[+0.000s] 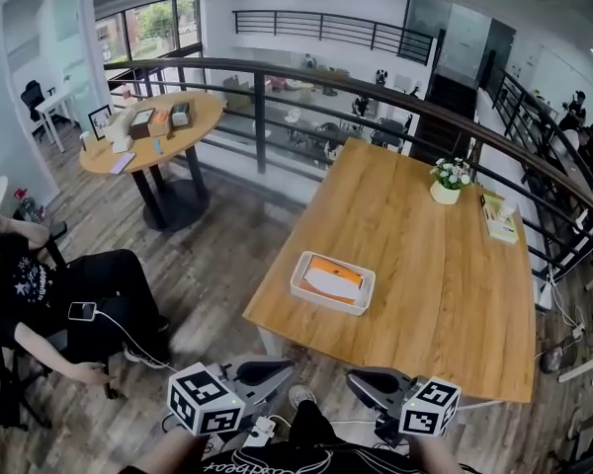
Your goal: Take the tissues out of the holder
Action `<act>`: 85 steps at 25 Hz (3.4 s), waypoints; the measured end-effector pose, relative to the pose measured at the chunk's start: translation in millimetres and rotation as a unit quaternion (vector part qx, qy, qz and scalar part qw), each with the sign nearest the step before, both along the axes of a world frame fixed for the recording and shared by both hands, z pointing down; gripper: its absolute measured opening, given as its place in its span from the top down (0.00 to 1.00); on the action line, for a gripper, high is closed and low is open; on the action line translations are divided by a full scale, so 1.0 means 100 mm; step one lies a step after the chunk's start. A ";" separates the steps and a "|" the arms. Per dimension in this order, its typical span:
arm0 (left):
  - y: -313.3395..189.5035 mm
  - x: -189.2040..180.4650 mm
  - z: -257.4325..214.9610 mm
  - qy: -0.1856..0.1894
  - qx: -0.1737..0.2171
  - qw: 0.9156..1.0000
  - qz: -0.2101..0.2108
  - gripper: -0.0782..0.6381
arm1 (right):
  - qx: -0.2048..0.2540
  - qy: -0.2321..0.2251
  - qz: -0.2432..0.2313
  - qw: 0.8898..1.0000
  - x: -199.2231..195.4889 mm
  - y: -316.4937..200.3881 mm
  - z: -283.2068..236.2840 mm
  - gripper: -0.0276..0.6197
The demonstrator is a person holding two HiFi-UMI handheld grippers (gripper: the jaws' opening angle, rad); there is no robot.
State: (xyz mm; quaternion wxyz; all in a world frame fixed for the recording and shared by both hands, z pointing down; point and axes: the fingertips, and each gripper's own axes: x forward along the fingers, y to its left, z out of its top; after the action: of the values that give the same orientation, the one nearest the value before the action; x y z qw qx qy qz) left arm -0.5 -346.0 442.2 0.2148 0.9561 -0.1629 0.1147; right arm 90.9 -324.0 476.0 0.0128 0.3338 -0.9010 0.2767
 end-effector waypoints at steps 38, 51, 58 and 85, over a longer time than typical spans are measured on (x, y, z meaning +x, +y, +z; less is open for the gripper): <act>-1.95 0.73 0.46 -0.029 -0.050 0.998 -0.002 0.87 | 0.049 0.189 -0.021 0.980 1.00 -2.21 0.45 0.69; -2.23 0.60 0.62 -0.030 -0.069 0.997 -0.032 0.87 | 0.057 0.340 -0.140 0.928 0.84 -2.64 0.94 0.42; -2.34 0.47 0.73 -0.032 -0.080 0.995 -0.050 0.87 | 0.039 0.384 -0.192 0.902 0.74 -2.82 1.31 0.38; -2.56 0.21 0.93 -0.015 -0.113 0.989 -0.090 0.87 | -0.069 0.464 -0.296 0.832 0.71 -3.07 1.84 0.38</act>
State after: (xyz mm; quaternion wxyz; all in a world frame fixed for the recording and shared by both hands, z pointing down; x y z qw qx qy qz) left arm 20.8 -602.1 535.6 0.3286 0.9052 -0.2376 0.1273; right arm 161.5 -630.8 659.8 0.5335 0.1389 -0.8235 0.1336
